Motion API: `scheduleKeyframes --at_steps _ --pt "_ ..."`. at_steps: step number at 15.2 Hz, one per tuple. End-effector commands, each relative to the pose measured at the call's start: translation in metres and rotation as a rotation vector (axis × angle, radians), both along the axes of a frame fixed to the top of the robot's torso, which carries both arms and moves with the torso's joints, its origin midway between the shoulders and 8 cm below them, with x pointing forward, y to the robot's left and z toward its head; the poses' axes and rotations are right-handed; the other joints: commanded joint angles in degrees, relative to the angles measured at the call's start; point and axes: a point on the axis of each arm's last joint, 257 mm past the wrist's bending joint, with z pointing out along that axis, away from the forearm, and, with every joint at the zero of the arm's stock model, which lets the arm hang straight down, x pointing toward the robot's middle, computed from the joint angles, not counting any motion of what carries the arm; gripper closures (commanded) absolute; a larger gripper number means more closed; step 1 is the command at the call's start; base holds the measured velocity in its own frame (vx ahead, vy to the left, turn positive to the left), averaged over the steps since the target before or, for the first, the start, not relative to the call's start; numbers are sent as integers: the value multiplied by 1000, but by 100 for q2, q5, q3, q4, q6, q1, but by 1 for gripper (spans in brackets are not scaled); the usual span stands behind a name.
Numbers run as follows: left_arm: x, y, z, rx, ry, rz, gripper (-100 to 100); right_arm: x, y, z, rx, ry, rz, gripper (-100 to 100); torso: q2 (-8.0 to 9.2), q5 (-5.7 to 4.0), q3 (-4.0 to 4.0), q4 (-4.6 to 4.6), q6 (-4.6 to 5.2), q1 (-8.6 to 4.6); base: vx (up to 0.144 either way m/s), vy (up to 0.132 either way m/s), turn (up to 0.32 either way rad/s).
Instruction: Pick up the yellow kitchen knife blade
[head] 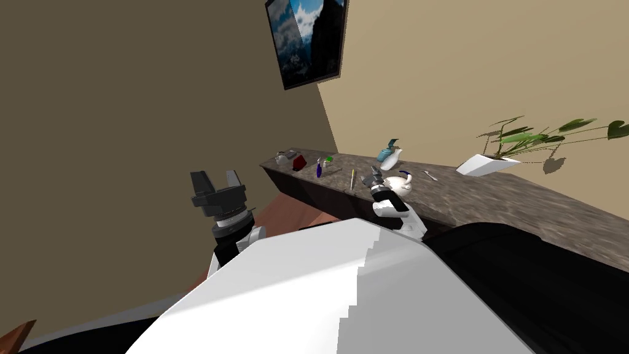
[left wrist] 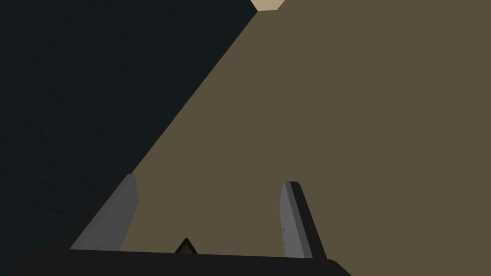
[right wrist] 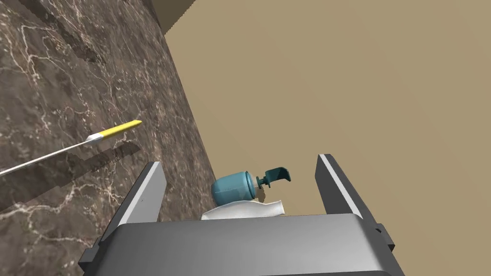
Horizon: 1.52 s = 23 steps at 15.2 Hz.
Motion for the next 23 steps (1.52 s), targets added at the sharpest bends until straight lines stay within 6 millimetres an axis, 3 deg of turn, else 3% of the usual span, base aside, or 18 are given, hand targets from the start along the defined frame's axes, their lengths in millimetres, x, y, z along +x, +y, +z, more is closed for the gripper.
scheduleKeyframes --at_steps 1,3,4,7,8,10,11,13,14,17,18,20,21,23 --pt "0 0 0 0 0 0 0 -5 -20 -13 58 40 -30 -100 0 0 0 0 0 0 -13 66 109" --pt "0 0 0 0 0 0 0 -5 -21 -20 104 57 -36 -100 -1 0 -1 0 -1 3 -4 68 68" --pt "0 0 0 0 0 0 0 -10 -38 -27 133 80 -63 -100 -3 0 -2 -1 0 0 -3 72 89" --pt "0 0 0 0 0 0 0 -11 -40 -35 181 98 -71 -100 -2 -1 -1 -1 0 -4 -7 47 52" --pt "0 0 0 0 0 0 0 -17 -58 -46 228 132 -106 -100 -3 -2 -2 -1 1 -11 5 38 118" --pt "0 0 0 0 0 0 0 -18 -59 -50 261 138 -112 -100 -7 -2 -4 -1 -2 -9 4 48 78" --pt "0 0 0 0 0 0 0 -24 -76 -58 299 166 -148 -100 -6 -3 -4 -2 1 -9 6 63 96" --pt "0 0 0 0 0 0 0 -26 -77 -64 342 175 -157 -100 -8 -1 -5 -2 -1 -1 12 62 80" --pt "0 0 0 0 0 0 0 -33 -95 -71 376 195 -193 -100 -9 -1 -5 -2 0 -4 10 60 113" --pt "0 0 0 0 0 0 0 -36 -95 -78 424 209 -208 -100 -11 -1 -6 -3 0 -6 13 43 55" --pt "0 0 0 0 0 0 0 -45 -112 -86 473 229 -249 -100 -9 -3 -6 -2 1 -13 13 28 95" --pt "0 0 0 0 0 0 0 -48 -113 -92 508 240 -262 -100 -11 -3 -6 -2 -2 -15 17 30 99" --pt "0 0 0 0 0 0 0 -56 -129 -97 547 249 -300 -100 -11 -4 -7 -3 0 -16 26 40 115" --pt "0 0 0 0 0 0 0 -60 -129 -106 592 267 -321 -100 -16 -3 -9 -4 -2 -11 26 39 92"
